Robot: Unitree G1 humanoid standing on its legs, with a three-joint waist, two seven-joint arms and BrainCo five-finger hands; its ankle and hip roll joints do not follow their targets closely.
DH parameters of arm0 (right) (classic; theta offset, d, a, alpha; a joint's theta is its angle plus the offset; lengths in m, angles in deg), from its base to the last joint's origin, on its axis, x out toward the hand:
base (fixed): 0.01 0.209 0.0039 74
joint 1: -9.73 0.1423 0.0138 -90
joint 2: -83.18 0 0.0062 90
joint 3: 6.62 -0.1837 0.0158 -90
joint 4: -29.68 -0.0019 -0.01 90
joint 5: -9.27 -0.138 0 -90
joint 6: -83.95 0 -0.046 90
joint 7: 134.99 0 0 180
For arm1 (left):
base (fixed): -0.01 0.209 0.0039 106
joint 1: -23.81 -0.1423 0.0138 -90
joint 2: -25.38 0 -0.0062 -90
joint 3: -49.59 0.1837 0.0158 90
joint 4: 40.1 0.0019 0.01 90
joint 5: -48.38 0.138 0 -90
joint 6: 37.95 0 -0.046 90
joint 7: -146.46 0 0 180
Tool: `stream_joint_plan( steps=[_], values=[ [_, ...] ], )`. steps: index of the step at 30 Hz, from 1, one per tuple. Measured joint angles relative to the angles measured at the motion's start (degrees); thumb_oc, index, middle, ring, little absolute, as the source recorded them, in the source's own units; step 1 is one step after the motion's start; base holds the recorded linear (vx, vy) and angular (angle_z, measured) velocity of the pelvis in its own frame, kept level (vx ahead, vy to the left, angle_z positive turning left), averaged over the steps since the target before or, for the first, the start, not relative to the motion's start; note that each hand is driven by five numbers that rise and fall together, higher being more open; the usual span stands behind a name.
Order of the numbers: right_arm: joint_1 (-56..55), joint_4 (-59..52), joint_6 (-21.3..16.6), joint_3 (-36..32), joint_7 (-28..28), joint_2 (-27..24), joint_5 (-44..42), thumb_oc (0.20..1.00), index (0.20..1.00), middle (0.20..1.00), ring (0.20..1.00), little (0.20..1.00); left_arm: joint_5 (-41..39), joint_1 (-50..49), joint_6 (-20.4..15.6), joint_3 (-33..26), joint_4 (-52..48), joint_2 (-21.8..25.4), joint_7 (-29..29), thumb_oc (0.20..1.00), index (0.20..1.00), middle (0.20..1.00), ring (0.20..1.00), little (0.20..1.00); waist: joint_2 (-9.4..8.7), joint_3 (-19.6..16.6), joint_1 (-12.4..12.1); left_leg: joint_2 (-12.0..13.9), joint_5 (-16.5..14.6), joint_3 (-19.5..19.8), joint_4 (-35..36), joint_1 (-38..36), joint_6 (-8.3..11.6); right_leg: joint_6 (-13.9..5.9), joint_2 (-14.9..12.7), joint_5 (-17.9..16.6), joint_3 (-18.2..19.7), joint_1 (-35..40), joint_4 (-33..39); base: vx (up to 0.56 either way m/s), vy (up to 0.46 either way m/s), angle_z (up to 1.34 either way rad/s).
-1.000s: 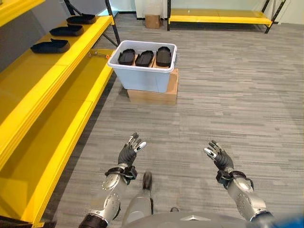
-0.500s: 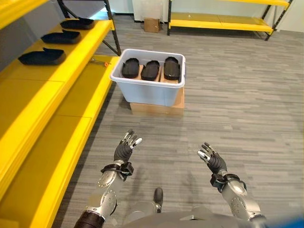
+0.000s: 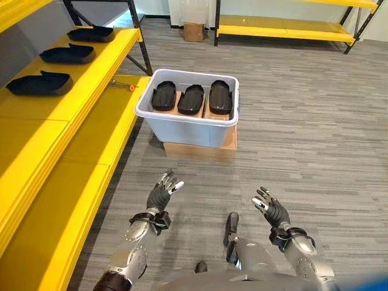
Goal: Move parts from the plastic box to the shelf.
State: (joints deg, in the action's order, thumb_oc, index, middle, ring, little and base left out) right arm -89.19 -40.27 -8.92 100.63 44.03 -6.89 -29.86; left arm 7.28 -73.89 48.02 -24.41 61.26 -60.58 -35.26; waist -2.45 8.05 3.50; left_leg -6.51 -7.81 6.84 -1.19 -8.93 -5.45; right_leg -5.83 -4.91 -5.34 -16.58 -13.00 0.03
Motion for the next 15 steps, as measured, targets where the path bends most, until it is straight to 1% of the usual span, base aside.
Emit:
stream_joint_plan(
  steps=[1,2,3,4,5,6,7,8,9,10,11,12,13,14,15],
  values=[
    [-0.6,0.0,0.0,0.0,0.1,-0.5,0.0,1.000,1.000,1.000,1.000,1.000,0.0,0.4,0.2,-0.1,0.4,-1.3,0.4,1.000,1.000,1.000,1.000,1.000,1.46,-0.3,1.4,1.7,-1.2,1.8,-0.2,-1.1,1.50,0.21,1.9,-0.3,1.8,1.8,0.1,0.47,-0.096,0.77],
    [-1.3,0.0,0.1,0.0,0.0,-0.8,0.0,1.000,1.000,1.000,1.000,1.000,0.0,0.6,0.2,0.2,0.3,-2.2,0.7,1.000,1.000,1.000,1.000,1.000,2.14,-0.9,1.8,2.7,-1.6,2.2,0.1,-2.3,2.14,1.28,2.7,-1.0,1.8,3.0,-0.5,0.49,-0.122,0.89],
    [-1.8,-0.8,0.2,0.0,0.0,-1.8,0.1,1.000,1.000,1.000,1.000,1.000,-0.1,0.7,0.2,0.4,0.1,-2.9,1.3,1.000,1.000,1.000,1.000,1.000,2.95,-1.9,1.8,4.0,-3.0,2.2,-0.6,-3.4,2.94,3.53,3.9,-1.1,1.7,3.5,-2.0,0.44,-0.108,0.52],
    [-1.7,-1.0,0.1,0.1,-0.2,-2.5,0.1,1.000,1.000,1.000,1.000,1.000,-0.2,0.6,0.2,0.5,-0.1,-3.2,1.4,1.000,1.000,1.000,1.000,1.000,3.64,-2.5,1.7,5.2,-3.9,1.8,-1.1,-4.0,3.39,5.33,5.0,0.4,1.6,3.5,-3.2,0.43,-0.101,0.18],
    [-1.0,-0.8,0.1,-0.1,-0.3,-2.9,0.2,1.000,1.000,1.000,1.000,1.000,-0.2,0.4,0.1,0.4,-0.2,-3.2,1.4,1.000,1.000,1.000,1.000,1.000,4.02,-3.1,1.4,5.6,-4.8,1.4,-3.1,-4.0,4.21,7.20,5.9,1.7,1.6,3.8,-4.1,0.37,-0.088,-0.10],
    [0.2,-0.7,0.0,-0.4,-0.4,-2.9,0.2,1.000,1.000,1.000,1.000,1.000,-0.4,0.1,0.1,0.3,-0.2,-3.0,1.4,1.000,1.000,1.000,1.000,1.000,3.83,-3.2,1.3,5.7,-5.0,1.0,-6.0,-3.5,4.84,8.16,6.3,2.5,1.7,4.6,-4.2,0.32,-0.095,-0.14],
    [0.6,-0.5,-0.1,-0.6,-0.4,-2.9,0.2,1.000,1.000,1.000,1.000,1.000,-0.4,0.0,0.1,0.4,-0.2,-2.9,1.4,1.000,1.000,1.000,1.000,1.000,3.58,-3.3,1.3,5.8,-5.6,0.5,-9.2,-2.4,5.60,8.43,6.3,2.6,1.8,5.2,-4.1,0.23,-0.102,-0.18],
    [1.2,-0.2,-0.3,-0.7,-0.3,-3.0,-0.1,1.000,1.000,1.000,1.000,1.000,-0.9,-0.1,0.1,1.2,-0.2,-3.0,1.3,1.000,1.000,1.000,1.000,1.000,3.21,-3.6,0.7,5.3,-5.9,-0.3,-21.7,2.3,7.33,8.77,6.7,4.4,1.8,7.2,-3.8,0.11,-0.067,-0.09],
    [1.1,0.0,-0.5,-0.6,-0.4,-2.9,-0.4,1.000,1.000,1.000,1.000,1.000,-1.2,-0.1,0.0,1.5,-0.2,-3.0,1.3,1.000,1.000,1.000,1.000,1.000,3.09,-3.6,0.4,4.9,-5.3,-0.3,-27.9,4.9,8.52,9.42,7.0,4.8,2.0,7.9,-3.7,0.17,-0.130,-0.08],
    [0.4,0.3,-0.6,-0.7,-0.3,-3.1,-1.3,1.000,1.000,1.000,1.000,1.000,-2.2,0.5,-0.2,2.4,-0.2,-3.1,1.3,1.000,1.000,1.000,1.000,1.000,2.10,-3.3,-0.2,4.6,-2.6,-0.3,-41.6,11.7,12.79,11.84,7.4,5.8,1.9,8.9,-3.9,0.20,-0.134,-0.10],
    [0.2,0.7,-0.6,-0.5,-0.3,-3.1,-1.6,1.000,1.000,1.000,1.000,1.000,-2.8,0.3,-0.2,2.6,-0.1,-3.4,1.2,1.000,1.000,1.000,1.000,1.000,2.20,-3.3,-1.1,4.6,0.7,0.0,-47.8,14.8,14.47,13.32,7.8,6.8,2.0,9.3,-5.1,0.26,-0.147,-0.07],
    [-0.3,1.1,-0.6,-0.2,-0.1,-3.1,-2.3,1.000,1.000,1.000,1.000,1.000,-3.1,-0.1,-0.1,2.7,-0.1,-3.4,1.2,1.000,1.000,1.000,1.000,1.000,1.94,-3.3,-1.2,5.0,2.9,-0.3,-54.7,19.0,13.63,14.84,8.4,8.3,2.3,10.0,-5.3,0.21,-0.058,-0.25],
    [-0.3,1.5,-0.6,0.4,0.3,-2.8,-2.4,1.000,1.000,1.000,1.000,1.000,-3.3,-0.5,-0.1,2.6,-0.1,-2.9,1.1,1.000,1.000,1.000,1.000,1.000,0.10,-2.6,-2.2,5.6,1.6,-3.2,-55.3,21.3,10.82,15.00,8.4,8.6,3.8,11.5,-4.7,0.21,-0.011,-0.25],
    [-0.2,1.4,-0.6,0.6,0.4,-2.6,-2.4,1.000,1.000,1.000,1.000,1.000,-3.3,-0.6,0.0,2.6,0.0,-2.6,0.9,1.000,1.000,1.000,1.000,1.000,-0.40,-2.6,-2.7,5.5,0.8,-3.9,-53.2,22.8,9.98,15.33,8.0,8.9,4.4,12.2,-4.3,0.33,0.067,-0.35],
    [0.0,1.4,-0.6,0.5,0.8,-2.4,-2.6,1.000,1.000,1.000,1.000,1.000,-3.3,-0.6,0.0,2.5,-0.1,-2.4,0.6,1.000,1.000,1.000,1.000,1.000,-1.32,-2.0,-2.9,6.2,-0.4,-5.5,-48.6,24.9,8.00,15.28,7.8,9.1,4.9,13.0,-3.3,0.26,0.069,-0.20]
  ],
)
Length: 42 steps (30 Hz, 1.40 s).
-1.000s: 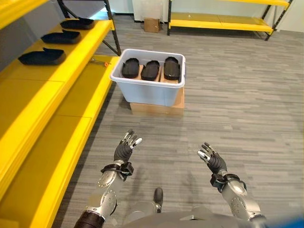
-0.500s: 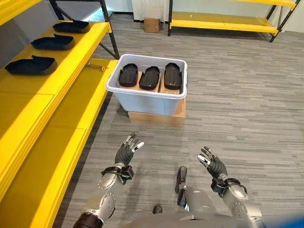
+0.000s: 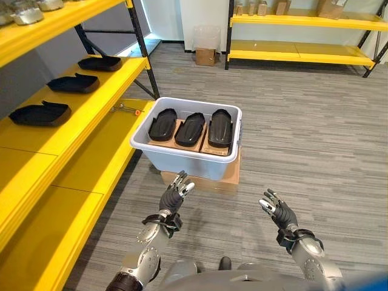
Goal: Move parts from the plastic box to the shelf.
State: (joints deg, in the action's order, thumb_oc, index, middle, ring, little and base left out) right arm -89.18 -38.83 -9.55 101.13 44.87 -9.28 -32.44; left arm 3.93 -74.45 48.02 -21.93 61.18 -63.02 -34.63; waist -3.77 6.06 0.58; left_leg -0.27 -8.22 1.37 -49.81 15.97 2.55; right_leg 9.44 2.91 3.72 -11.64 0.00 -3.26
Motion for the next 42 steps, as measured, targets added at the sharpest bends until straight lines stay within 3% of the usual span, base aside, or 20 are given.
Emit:
stream_joint_plan(
  steps=[1,2,3,5,6,9,13,15,16,18,19,21,22,26,31,33,35,36,41,42],
  values=[
    [0.1,-0.1,0.0,-0.1,0.2,0.1,0.0,1.000,1.000,1.000,1.000,1.000,0.0,0.0,0.0,-0.1,0.0,0.0,-0.2,1.000,1.000,1.000,1.000,1.000,-0.68,0.4,-0.1,0.5,-0.6,-1.0,5.4,0.1,-1.08,-0.31,-0.2,-0.1,0.5,0.9,0.9,0.18,0.063,-0.24],
    [0.2,-0.4,0.0,0.0,0.3,0.1,0.0,1.000,1.000,1.000,1.000,1.000,0.0,-0.3,0.0,-0.2,0.0,0.1,-0.2,1.000,1.000,1.000,1.000,1.000,-1.17,0.5,-0.5,0.6,-0.3,-1.0,16.4,-0.9,-1.41,-0.71,-0.3,-1.4,1.0,1.7,1.6,0.08,0.041,-0.46],
    [0.3,-0.3,-0.2,-0.1,0.3,-0.2,0.0,1.000,1.000,1.000,1.000,1.000,0.0,-0.8,0.0,-0.4,0.0,0.2,-0.3,1.000,1.000,1.000,1.000,1.000,-0.88,0.8,-0.4,1.7,1.4,-0.6,25.5,-0.9,-0.90,-1.04,0.1,-1.4,1.2,2.8,1.8,0.27,0.142,-0.39],
    [0.3,-0.3,-0.6,-0.3,0.5,-0.2,0.1,1.000,1.000,1.000,1.000,1.000,0.1,-0.7,0.1,-0.4,0.4,0.4,-0.5,1.000,1.000,1.000,1.000,1.000,-0.75,1.1,0.2,3.4,3.4,-0.1,35.1,-0.8,0.16,-3.03,0.4,-0.4,2.2,5.4,3.3,0.32,0.167,-0.19],
    [0.1,0.0,-0.7,-0.3,0.5,-0.5,0.2,1.000,1.000,1.000,1.000,1.000,0.1,-0.1,0.1,-0.4,1.2,0.4,-0.5,1.000,1.000,1.000,1.000,1.000,-0.02,1.2,-0.1,5.0,6.1,2.1,40.9,-1.1,1.47,-5.13,1.3,0.1,2.8,6.4,4.5,0.18,0.093,-0.30],
    [0.0,0.9,-0.6,-1.1,0.8,-1.0,0.3,1.000,1.000,1.000,1.000,1.000,0.2,-0.1,0.1,-1.5,2.0,0.7,-0.7,1.000,1.000,1.000,1.000,1.000,1.70,1.7,-0.5,8.0,9.5,8.8,54.8,-2.3,1.25,-4.17,2.6,1.3,4.8,8.9,4.9,0.30,0.233,-0.30],
    [-1.0,0.8,-0.6,-1.8,0.7,-1.2,0.3,1.000,1.000,1.000,1.000,1.000,0.2,-0.2,0.2,-1.5,2.1,0.7,-0.6,1.000,1.000,1.000,1.000,1.000,2.66,1.4,-1.1,8.0,10.0,4.2,47.9,-3.4,0.59,-5.86,0.9,3.2,6.7,12.6,6.5,0.24,0.244,-0.31],
    [-1.6,0.5,-0.5,-2.0,0.6,0.1,0.3,1.000,1.000,1.000,1.000,1.000,0.2,1.1,0.0,-1.5,1.8,0.8,-0.5,1.000,1.000,1.000,1.000,1.000,1.35,1.0,-0.4,5.0,15.2,2.0,47.4,-5.2,0.14,-9.32,-3.1,6.3,7.6,13.5,4.3,0.30,0.379,-0.14],
    [-1.8,-0.5,-0.5,-2.0,0.5,1.4,0.2,1.000,1.000,1.000,1.000,1.000,0.2,1.8,0.1,-1.5,1.8,1.3,-0.6,1.000,1.000,1.000,1.000,1.000,0.15,0.7,0.0,1.3,14.4,0.9,45.3,-5.2,-2.32,-10.46,-7.0,6.9,7.5,13.3,1.8,0.39,0.557,-0.18],
    [-1.6,-1.6,-0.1,-1.8,0.2,2.3,0.2,1.000,1.000,1.000,1.000,1.000,0.2,4.1,0.1,-1.5,1.8,1.7,-0.6,1.000,1.000,1.000,1.000,1.000,0.38,1.0,-0.4,-2.6,11.0,-1.0,43.4,-7.0,-5.66,-11.06,-11.2,6.8,7.6,12.3,-4.6,0.36,0.601,-0.07],
    [-1.4,-1.7,0.0,-1.4,0.0,2.4,0.3,1.000,1.000,1.000,1.000,1.000,0.2,4.2,0.1,-1.5,1.8,2.0,-0.6,1.000,1.000,1.000,1.000,1.000,0.97,0.7,-0.4,-3.5,10.4,-1.6,43.8,-8.5,-6.64,-11.29,-12.3,6.8,7.5,11.2,-8.9,0.23,0.441,-0.17],
    [-0.1,-1.8,0.1,-1.3,-0.5,2.6,0.3,1.000,1.000,1.000,1.000,1.000,0.2,4.2,-0.2,-1.5,1.6,2.6,-0.7,1.000,1.000,1.000,1.000,1.000,2.29,0.0,-0.5,-4.6,8.7,-1.9,44.9,-10.1,-8.95,-14.35,-14.1,7.3,7.9,6.0,-17.5,0.18,0.358,-0.19],
    [0.2,-2.0,0.1,-1.2,-0.9,2.7,0.3,1.000,1.000,1.000,1.000,1.000,0.2,4.4,-0.2,-1.5,1.6,3.5,-0.7,1.000,1.000,1.000,1.000,1.000,2.39,-0.1,-0.4,-5.3,9.1,-2.2,45.4,-10.5,-8.68,-15.57,-14.9,7.5,7.8,3.5,-21.1,0.14,0.285,-0.05],
    [0.5,-2.3,0.2,-1.1,-1.3,2.7,0.4,1.000,1.000,1.000,1.000,1.000,0.6,4.3,0.0,-1.2,1.2,5.3,-1.4,1.000,1.000,1.000,1.000,1.000,3.00,0.3,-0.2,-6.7,8.0,-2.4,45.8,-13.0,-10.49,-17.10,-15.9,6.6,6.0,-3.6,-28.1,0.11,0.232,0.05],
    [-0.1,-2.2,0.3,-0.4,-1.8,2.6,0.4,1.000,1.000,1.000,1.000,1.000,0.7,2.3,0.0,-1.4,1.0,5.6,-1.4,1.000,1.000,1.000,1.000,1.000,3.97,0.7,-0.7,-6.7,6.8,-3.6,47.8,-15.9,-11.02,-17.36,-18.2,5.9,0.1,-6.9,-24.5,0.06,0.063,-0.13],
    [-0.3,-2.2,0.7,-0.3,-1.8,2.5,0.4,1.000,1.000,1.000,1.000,1.000,0.7,1.8,0.1,-1.1,1.0,5.7,-1.4,1.000,1.000,1.000,1.000,1.000,3.64,0.8,-0.8,-6.7,7.1,-4.1,48.7,-16.1,-11.12,-17.54,-18.6,5.4,-3.3,-7.6,-18.1,0.05,-0.019,-0.17],
    [-0.3,-2.2,0.7,-0.3,-1.8,2.5,0.4,1.000,1.000,1.000,1.000,1.000,0.7,1.0,0.1,-0.9,0.9,5.6,-1.3,1.000,1.000,1.000,1.000,1.000,3.38,0.8,-0.7,-6.6,7.2,-4.4,49.3,-16.3,-11.26,-17.78,-18.8,1.3,-6.0,-7.1,-7.8,0.06,-0.059,-0.20],
    [-0.2,-2.2,0.7,-0.3,-1.8,2.4,0.7,1.000,1.000,1.000,1.000,1.000,0.7,0.6,0.1,-1.1,0.9,5.4,-1.3,1.000,1.000,1.000,1.000,1.000,2.91,1.3,-0.6,-6.6,7.2,-4.1,49.6,-16.7,-11.25,-19.00,-18.2,-0.1,-4.3,-7.1,-4.7,0.07,-0.066,0.01],
    [-1.2,-2.2,0.8,0.4,-1.9,2.6,2.6,1.000,1.000,1.000,1.000,1.000,0.7,-1.7,0.1,-1.5,0.6,5.7,-1.2,1.000,1.000,1.000,1.000,1.000,-0.92,-0.2,-0.9,-6.7,6.7,-3.9,50.7,-18.2,-9.24,-17.61,-17.3,-6.0,-3.4,-4.1,-0.3,0.08,-0.092,0.08],
    [-1.2,-2.2,0.8,0.4,-1.9,2.4,2.6,1.000,1.000,1.000,1.000,1.000,0.7,-2.3,0.1,-1.7,0.5,5.4,-1.2,1.000,1.000,1.000,1.000,1.000,-0.73,-0.1,-1.0,-5.9,6.5,-3.7,50.7,-18.5,-8.14,-17.02,-16.2,-7.7,-3.7,-2.8,1.8,0.07,-0.105,0.00]
  ],
)
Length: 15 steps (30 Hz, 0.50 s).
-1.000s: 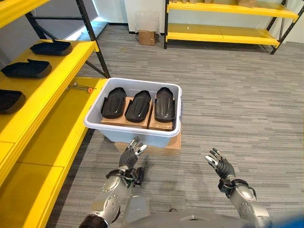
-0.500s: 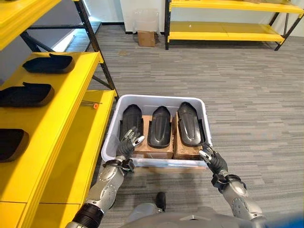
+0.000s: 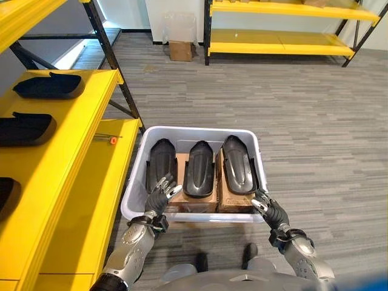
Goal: Move parts from the plastic box to the shelf.
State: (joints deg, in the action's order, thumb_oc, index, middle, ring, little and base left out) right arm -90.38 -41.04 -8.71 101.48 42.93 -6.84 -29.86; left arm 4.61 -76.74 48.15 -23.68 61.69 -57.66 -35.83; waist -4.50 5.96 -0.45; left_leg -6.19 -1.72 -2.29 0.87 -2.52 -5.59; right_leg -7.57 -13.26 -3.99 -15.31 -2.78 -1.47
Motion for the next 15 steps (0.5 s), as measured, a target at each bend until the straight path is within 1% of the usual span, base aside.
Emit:
stream_joint_plan(
  steps=[1,5,6,8,12,15],
  values=[
    [0.1,-0.1,-0.1,0.0,0.0,-0.1,0.0,1.000,1.000,1.000,1.000,1.000,0.0,-0.7,0.0,0.0,-0.8,0.1,0.0,1.000,1.000,1.000,1.000,1.000,0.16,0.1,0.0,0.9,-0.2,0.0,0.1,-0.2,0.64,0.74,1.1,-0.4,-0.2,0.6,1.0,0.07,-0.105,-0.04],
    [-0.3,-0.2,0.0,-0.2,0.0,-1.0,0.0,1.000,1.000,1.000,1.000,1.000,0.0,-1.8,0.0,-0.1,-1.8,-0.2,0.1,1.000,1.000,1.000,1.000,1.000,1.06,-0.1,0.2,3.5,-0.6,0.4,0.7,-0.7,2.68,1.98,3.8,-0.1,-1.0,2.2,3.1,0.06,-0.085,-0.01],
    [-0.8,-0.4,0.0,-0.9,0.0,-1.0,0.0,1.000,1.000,1.000,1.000,1.000,0.0,-1.9,0.0,-0.1,-2.2,-0.3,0.1,1.000,1.000,1.000,1.000,1.000,1.08,-0.3,0.3,4.1,-0.5,0.5,1.2,-0.7,3.08,2.74,4.7,0.0,-1.2,2.3,3.7,0.09,-0.138,0.02],
    [-0.9,-0.4,0.0,-1.7,0.0,-1.1,0.0,1.000,1.000,1.000,1.000,1.000,0.0,-1.9,0.0,-0.7,-2.4,-0.5,0.5,1.000,1.000,1.000,1.000,1.000,1.10,-0.3,0.5,5.1,-0.3,0.6,1.6,-0.6,3.76,3.35,5.8,-0.2,-1.4,2.4,4.7,0.07,-0.117,-0.01],
    [-1.1,-1.8,-0.1,-1.9,0.0,-2.1,0.1,1.000,1.000,1.000,1.000,1.000,0.0,-2.0,-0.1,-1.6,-2.4,-2.0,0.7,1.000,1.000,1.000,1.000,1.000,1.26,-0.3,1.0,5.9,0.3,1.1,3.1,-0.9,4.62,3.88,6.8,-0.5,-1.9,3.0,6.5,0.07,-0.078,0.03],
    [-0.3,-2.8,-0.3,-1.9,0.0,-2.9,0.1,1.000,1.000,1.000,1.000,1.000,0.0,-2.4,-0.1,-1.7,-2.5,-2.1,0.8,1.000,1.000,1.000,1.000,1.000,1.39,-0.4,0.9,6.2,0.4,1.1,3.4,-1.3,4.69,4.18,7.2,-0.4,-2.0,3.3,6.7,0.05,-0.031,0.01]
  ],
)
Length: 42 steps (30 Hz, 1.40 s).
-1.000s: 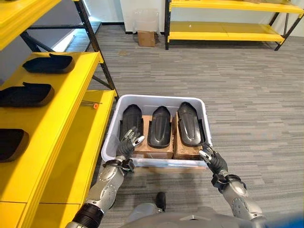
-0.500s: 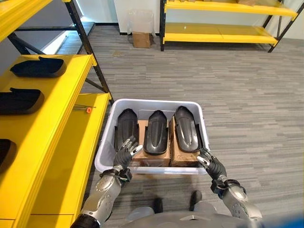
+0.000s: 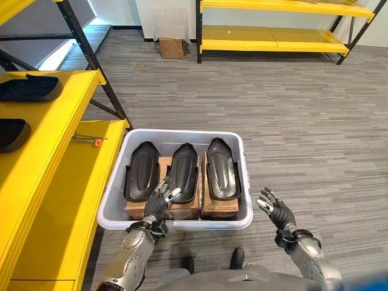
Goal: Move parts from the plastic box to the shelf.
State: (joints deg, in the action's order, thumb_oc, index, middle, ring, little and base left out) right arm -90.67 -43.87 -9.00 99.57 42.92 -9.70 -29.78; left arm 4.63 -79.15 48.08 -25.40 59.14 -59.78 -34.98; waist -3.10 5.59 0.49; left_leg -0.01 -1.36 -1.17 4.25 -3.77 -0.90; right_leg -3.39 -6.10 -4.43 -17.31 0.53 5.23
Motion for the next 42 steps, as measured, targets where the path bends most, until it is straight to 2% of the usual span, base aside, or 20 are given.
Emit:
stream_joint_plan(
  steps=[8,17,20,23,25,28,32,34,42],
  values=[
    [8.2,-5.1,-1.0,0.9,0.6,-1.6,2.2,1.000,1.000,1.000,1.000,1.000,0.0,-0.8,-0.2,-0.6,-3.7,0.1,0.4,1.000,1.000,1.000,1.000,1.000,1.47,0.6,-0.9,0.1,0.3,0.0,0.8,0.0,0.15,0.06,0.1,0.1,-0.1,-0.2,0.0,0.02,-0.009,0.00],
    [20.2,-5.3,-2.0,6.3,4.1,0.3,2.2,1.000,1.000,1.000,1.000,1.000,-0.2,4.3,-1.1,-0.1,-6.2,0.3,0.9,1.000,1.000,1.000,1.000,1.000,2.18,0.9,-3.1,0.1,0.8,0.4,0.2,2.9,0.41,0.72,0.0,-0.3,-0.7,-2.9,0.0,-0.06,0.000,0.03],
    [27.2,-2.4,-3.0,7.7,6.1,0.6,3.6,1.000,1.000,1.000,1.000,1.000,-0.7,7.3,-2.5,0.7,-6.4,0.6,0.6,1.000,1.000,1.000,1.000,1.000,2.09,3.0,-3.2,0.0,0.6,0.4,-1.4,5.5,0.57,0.72,-0.1,-0.8,-0.7,-4.6,0.0,-0.17,-0.013,0.02],
    [32.1,0.5,-3.2,7.5,8.5,0.9,4.6,1.000,1.000,1.000,1.000,1.000,-0.8,10.2,-3.1,2.0,-6.5,0.8,-0.1,1.000,1.000,1.000,1.000,1.000,2.28,6.1,-4.5,0.0,1.1,0.4,-2.6,7.9,0.82,1.49,-0.1,-1.7,-0.7,-6.4,0.0,-0.17,-0.009,0.02],
    [38.7,6.5,-3.8,7.4,12.1,2.3,5.6,1.000,1.000,1.000,1.000,1.000,-3.0,11.7,-4.3,3.9,-7.0,1.2,-1.3,1.000,1.000,1.000,1.000,1.000,2.84,9.1,-4.8,0.0,1.2,0.3,-4.8,12.7,0.93,2.12,-0.1,-2.9,-0.6,-10.3,-0.1,-0.17,0.016,-0.02],
    [41.3,7.5,-3.8,7.6,13.6,2.3,5.8,1.000,1.000,1.000,1.000,1.000,-3.0,13.1,-4.3,4.3,-7.0,1.2,-1.5,1.000,1.000,1.000,1.000,1.000,3.57,12.8,-5.2,0.0,1.6,0.3,-5.3,13.8,1.11,2.44,-0.1,-3.4,-0.6,-11.1,-0.1,-0.09,0.007,0.00],
    [44.4,11.3,-4.4,7.1,15.8,2.0,6.6,1.000,1.000,1.000,1.000,1.000,-3.0,14.7,-5.1,4.8,-7.0,1.7,-1.5,1.000,1.000,1.000,1.000,1.000,3.94,14.9,-5.7,0.0,1.8,-0.1,-5.5,15.6,1.15,2.83,0.0,-4.0,-0.1,-13.1,-0.1,-0.07,0.011,-0.07],
    [48.3,17.2,-4.8,6.7,17.0,1.9,6.4,1.000,1.000,1.000,1.000,1.000,-3.1,15.6,-5.5,5.0,-7.0,1.9,-1.6,1.000,1.000,1.000,1.000,1.000,4.15,15.9,-6.2,0.0,1.8,-0.9,-5.9,17.0,1.12,2.91,0.0,-4.4,0.7,-14.7,-0.1,-0.05,0.003,-0.13],
    [56.1,23.7,-5.6,6.7,19.2,1.5,5.5,1.000,1.000,1.000,1.000,1.000,-4.4,19.9,-7.1,6.9,-7.0,2.0,-2.8,1.000,1.000,1.000,1.000,1.000,5.13,19.8,-6.4,0.0,1.8,-1.4,-6.7,20.0,1.11,3.40,0.0,-5.0,1.1,-17.6,-0.2,-0.02,0.001,-0.03]
  ],
)
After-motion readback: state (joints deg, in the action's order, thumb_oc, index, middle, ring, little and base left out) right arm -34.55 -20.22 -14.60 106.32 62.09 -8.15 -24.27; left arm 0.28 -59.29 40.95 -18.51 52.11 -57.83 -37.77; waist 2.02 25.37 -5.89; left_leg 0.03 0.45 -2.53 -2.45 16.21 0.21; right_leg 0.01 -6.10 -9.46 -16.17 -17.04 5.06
